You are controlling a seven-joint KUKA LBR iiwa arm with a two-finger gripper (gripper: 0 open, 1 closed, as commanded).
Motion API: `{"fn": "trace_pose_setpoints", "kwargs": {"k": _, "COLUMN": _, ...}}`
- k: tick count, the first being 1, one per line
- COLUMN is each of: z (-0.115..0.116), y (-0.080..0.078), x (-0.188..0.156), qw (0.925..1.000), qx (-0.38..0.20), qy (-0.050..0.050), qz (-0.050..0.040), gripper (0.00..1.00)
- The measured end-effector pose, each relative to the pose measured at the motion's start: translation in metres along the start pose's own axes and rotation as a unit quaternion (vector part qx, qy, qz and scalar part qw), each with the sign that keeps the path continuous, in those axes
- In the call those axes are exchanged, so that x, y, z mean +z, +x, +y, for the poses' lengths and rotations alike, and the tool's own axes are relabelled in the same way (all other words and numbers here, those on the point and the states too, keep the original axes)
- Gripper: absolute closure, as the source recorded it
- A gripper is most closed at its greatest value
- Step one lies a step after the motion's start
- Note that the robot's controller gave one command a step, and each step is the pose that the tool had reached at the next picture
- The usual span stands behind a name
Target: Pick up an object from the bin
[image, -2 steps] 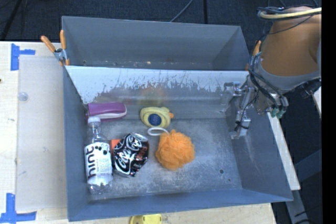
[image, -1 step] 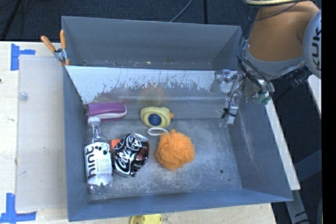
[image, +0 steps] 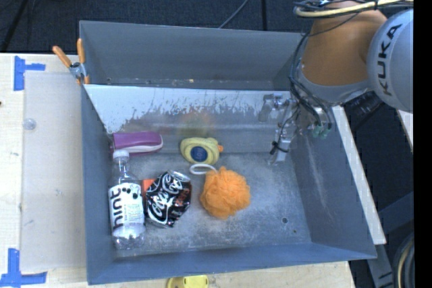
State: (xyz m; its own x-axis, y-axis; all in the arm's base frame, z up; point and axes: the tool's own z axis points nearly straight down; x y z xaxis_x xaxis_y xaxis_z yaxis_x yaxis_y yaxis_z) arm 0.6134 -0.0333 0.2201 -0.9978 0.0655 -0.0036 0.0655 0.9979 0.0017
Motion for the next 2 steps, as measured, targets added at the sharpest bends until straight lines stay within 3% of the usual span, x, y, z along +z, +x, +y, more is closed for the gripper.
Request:
{"fn": "trace_pose_setpoints", "kwargs": {"k": 1, "z": 0.042, "y": 0.007, "x": 0.029, "qw": 0.9998, "qx": -0.021, "qy": 0.001, "qz": 0.0052, "gripper": 0.0}}
{"fn": "trace_pose_setpoints", "kwargs": {"k": 2, "z": 0.053, "y": 0.003, "x": 0.053, "qw": 0.9987, "qx": -0.05, "qy": -0.002, "qz": 0.0019, "gripper": 0.0}}
